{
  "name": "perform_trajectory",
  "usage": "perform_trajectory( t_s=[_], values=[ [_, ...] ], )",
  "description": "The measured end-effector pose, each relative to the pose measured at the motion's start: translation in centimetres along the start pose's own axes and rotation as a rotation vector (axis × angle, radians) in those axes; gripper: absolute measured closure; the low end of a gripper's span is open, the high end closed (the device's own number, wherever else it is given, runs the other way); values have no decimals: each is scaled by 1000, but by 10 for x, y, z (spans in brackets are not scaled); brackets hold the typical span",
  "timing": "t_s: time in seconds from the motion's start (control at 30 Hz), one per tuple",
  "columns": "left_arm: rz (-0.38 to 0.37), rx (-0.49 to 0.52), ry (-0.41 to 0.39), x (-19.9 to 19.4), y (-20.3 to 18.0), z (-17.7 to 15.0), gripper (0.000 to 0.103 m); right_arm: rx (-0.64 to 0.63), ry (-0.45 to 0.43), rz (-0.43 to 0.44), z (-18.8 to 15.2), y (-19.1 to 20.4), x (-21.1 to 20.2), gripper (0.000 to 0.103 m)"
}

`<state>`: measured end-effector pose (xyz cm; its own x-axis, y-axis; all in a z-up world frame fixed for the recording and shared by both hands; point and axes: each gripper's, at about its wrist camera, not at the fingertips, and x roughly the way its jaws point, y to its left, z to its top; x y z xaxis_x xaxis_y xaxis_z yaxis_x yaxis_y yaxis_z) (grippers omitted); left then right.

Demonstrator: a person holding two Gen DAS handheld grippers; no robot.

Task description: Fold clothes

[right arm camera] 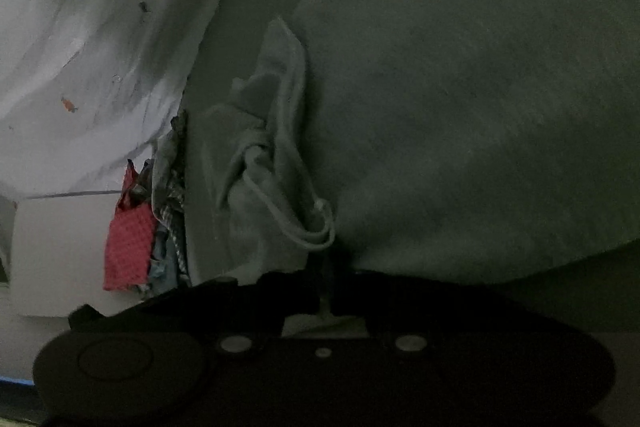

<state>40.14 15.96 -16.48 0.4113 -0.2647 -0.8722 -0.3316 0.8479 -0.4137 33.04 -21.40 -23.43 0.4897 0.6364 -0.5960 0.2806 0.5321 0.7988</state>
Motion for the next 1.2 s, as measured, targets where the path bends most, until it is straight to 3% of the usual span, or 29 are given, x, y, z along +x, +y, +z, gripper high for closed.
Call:
perform_trajectory(
  t_s=[0.23,0.3,0.4,0.53,0.63,0.73,0.8,0.83,0.97,1.1,1.2],
  values=[
    [3,17,-18,5,-9,-5,86,-120,-76,-96,-17,4,-45,101],
    [14,26,-17,7,-13,-2,86,-145,-32,-221,-18,-3,-35,102],
    [22,28,-19,7,-15,-1,86,-196,-123,-234,-15,9,-50,95],
    [20,-4,-24,5,-13,-6,86,-331,-230,-207,-8,35,-62,94],
    [25,-30,5,7,-18,0,85,-360,-183,-130,1,48,-45,95],
    [26,-35,32,9,-22,5,84,-506,-156,-190,1,73,-9,92],
    [13,-47,37,10,-14,8,84,-614,-154,-247,1,86,13,76],
    [5,-57,36,9,-11,6,84,-650,-154,-260,0,89,20,73],
    [-21,-84,41,9,-4,5,84,-683,-103,-262,6,90,51,70],
    [-35,-101,56,9,0,7,84,-686,-83,-250,8,93,68,55],
    [-43,-108,68,9,2,9,84,-765,-88,-285,4,97,74,52]
  ],
)
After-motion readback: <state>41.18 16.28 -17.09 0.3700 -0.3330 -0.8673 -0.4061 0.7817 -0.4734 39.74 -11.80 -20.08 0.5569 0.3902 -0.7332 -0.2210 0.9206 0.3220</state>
